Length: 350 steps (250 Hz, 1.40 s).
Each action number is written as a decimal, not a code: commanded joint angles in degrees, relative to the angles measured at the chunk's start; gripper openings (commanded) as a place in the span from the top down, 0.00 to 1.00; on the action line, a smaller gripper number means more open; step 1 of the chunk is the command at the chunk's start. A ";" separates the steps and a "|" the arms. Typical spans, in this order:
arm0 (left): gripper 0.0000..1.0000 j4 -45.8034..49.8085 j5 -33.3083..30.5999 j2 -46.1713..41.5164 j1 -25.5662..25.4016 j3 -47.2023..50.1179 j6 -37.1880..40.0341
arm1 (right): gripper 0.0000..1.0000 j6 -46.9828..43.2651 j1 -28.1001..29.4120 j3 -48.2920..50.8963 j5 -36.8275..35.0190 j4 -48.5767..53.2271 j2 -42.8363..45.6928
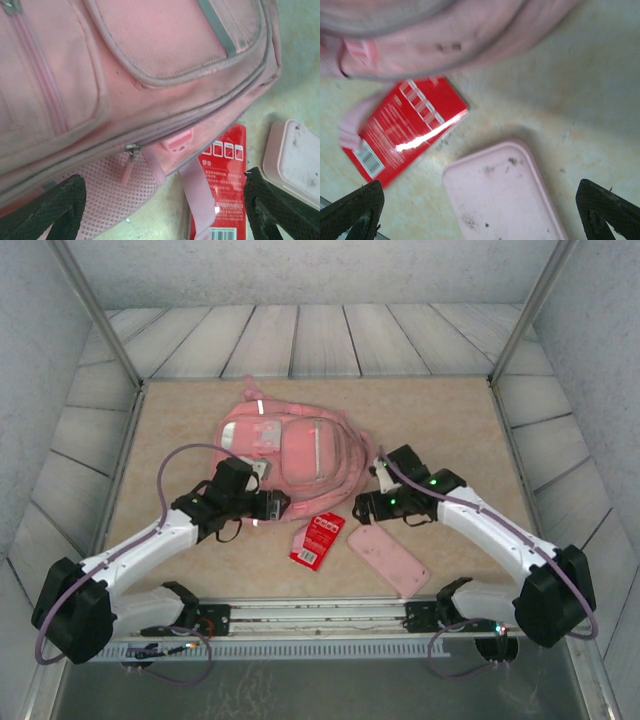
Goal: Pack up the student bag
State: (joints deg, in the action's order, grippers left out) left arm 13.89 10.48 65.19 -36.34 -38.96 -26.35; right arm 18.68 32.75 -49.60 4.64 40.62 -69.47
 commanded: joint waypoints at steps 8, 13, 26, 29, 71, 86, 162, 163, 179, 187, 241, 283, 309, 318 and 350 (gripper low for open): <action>0.12 0.04 -4.63 -2.45 0.91 -1.96 1.20 | 0.00 4.07 3.70 2.58 -4.01 4.41 -2.41; 0.10 0.04 -4.97 -2.88 0.99 -1.84 1.24 | 0.00 4.17 4.05 2.94 -3.67 4.59 -2.56; 0.06 0.00 -5.79 -4.04 1.39 -1.55 1.54 | 0.00 4.64 4.97 3.93 -2.70 5.03 -2.60; 0.06 -0.08 -6.01 -4.36 1.50 -1.49 1.64 | 0.00 4.74 5.23 4.25 -2.59 5.14 -2.56; 0.00 -0.10 -6.50 -8.00 3.78 -0.33 3.03 | 0.00 6.99 11.44 4.62 -4.54 6.56 -4.66; 0.00 0.20 -5.93 -8.77 4.83 -0.14 3.42 | 0.00 7.90 11.98 4.82 -5.45 7.13 -6.48; 0.00 0.70 -4.09 -9.93 6.54 0.66 3.76 | 0.00 10.84 13.04 2.63 -15.57 12.09 -10.92; 0.00 0.70 -4.08 -9.96 6.54 0.70 3.72 | 0.00 10.81 13.04 2.65 -15.56 12.14 -10.89; 0.00 0.60 -3.98 -10.01 6.54 0.82 3.59 | 0.00 10.44 13.09 2.68 -15.97 12.24 -10.60; 0.00 0.52 -3.89 -9.99 6.55 0.97 3.50 | 0.00 10.12 13.05 2.76 -15.91 12.12 -10.73; 0.00 0.47 -3.28 -10.31 6.54 0.82 3.06 | 0.00 7.22 13.04 2.24 -14.04 8.30 -15.06; 0.00 1.74 -3.64 -11.52 6.59 1.14 2.99 | 0.00 5.85 13.07 2.22 -14.32 6.22 -18.62; 0.00 2.07 -3.67 -12.30 6.54 1.49 2.88 | 0.00 5.67 13.01 2.64 -13.20 3.68 -19.33; 0.00 2.13 -3.60 -12.49 6.54 1.58 2.79 | 0.00 5.58 12.95 2.61 -13.13 3.33 -19.63; 0.00 2.11 -3.29 -12.65 6.54 1.49 2.71 | 0.00 5.19 12.75 2.41 -14.52 3.41 -19.70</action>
State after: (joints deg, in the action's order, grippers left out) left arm 15.29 6.94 53.19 -30.22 -38.17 -23.55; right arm 24.91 45.67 -47.68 -9.87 44.99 -88.51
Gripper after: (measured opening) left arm 0.999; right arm 0.995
